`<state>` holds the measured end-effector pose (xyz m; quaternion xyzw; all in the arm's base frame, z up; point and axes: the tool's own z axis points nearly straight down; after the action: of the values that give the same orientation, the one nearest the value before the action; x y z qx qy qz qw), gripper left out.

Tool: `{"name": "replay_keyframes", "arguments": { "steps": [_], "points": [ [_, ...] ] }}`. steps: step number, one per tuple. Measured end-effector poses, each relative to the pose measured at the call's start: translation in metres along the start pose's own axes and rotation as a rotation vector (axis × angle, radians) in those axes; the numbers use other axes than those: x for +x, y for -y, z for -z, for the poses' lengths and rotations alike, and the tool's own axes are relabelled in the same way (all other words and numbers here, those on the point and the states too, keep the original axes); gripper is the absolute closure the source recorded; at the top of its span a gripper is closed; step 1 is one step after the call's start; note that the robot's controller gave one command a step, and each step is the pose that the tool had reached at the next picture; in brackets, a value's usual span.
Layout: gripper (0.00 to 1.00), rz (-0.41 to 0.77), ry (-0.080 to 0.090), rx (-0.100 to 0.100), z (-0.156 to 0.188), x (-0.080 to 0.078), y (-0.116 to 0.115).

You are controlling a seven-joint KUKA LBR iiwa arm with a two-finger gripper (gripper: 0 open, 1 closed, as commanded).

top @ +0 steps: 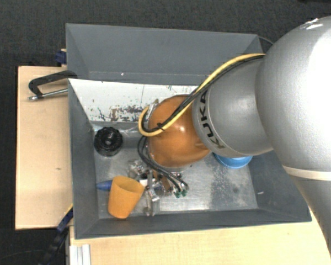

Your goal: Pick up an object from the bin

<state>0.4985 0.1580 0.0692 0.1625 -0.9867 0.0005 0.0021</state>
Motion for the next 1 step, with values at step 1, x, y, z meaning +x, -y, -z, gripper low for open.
{"name": "replay_keyframes", "arguments": {
  "steps": [1],
  "points": [
    [1.00, 0.000, 0.010, -0.003, 0.0034, -0.0029, -0.0012]
  ]
}}
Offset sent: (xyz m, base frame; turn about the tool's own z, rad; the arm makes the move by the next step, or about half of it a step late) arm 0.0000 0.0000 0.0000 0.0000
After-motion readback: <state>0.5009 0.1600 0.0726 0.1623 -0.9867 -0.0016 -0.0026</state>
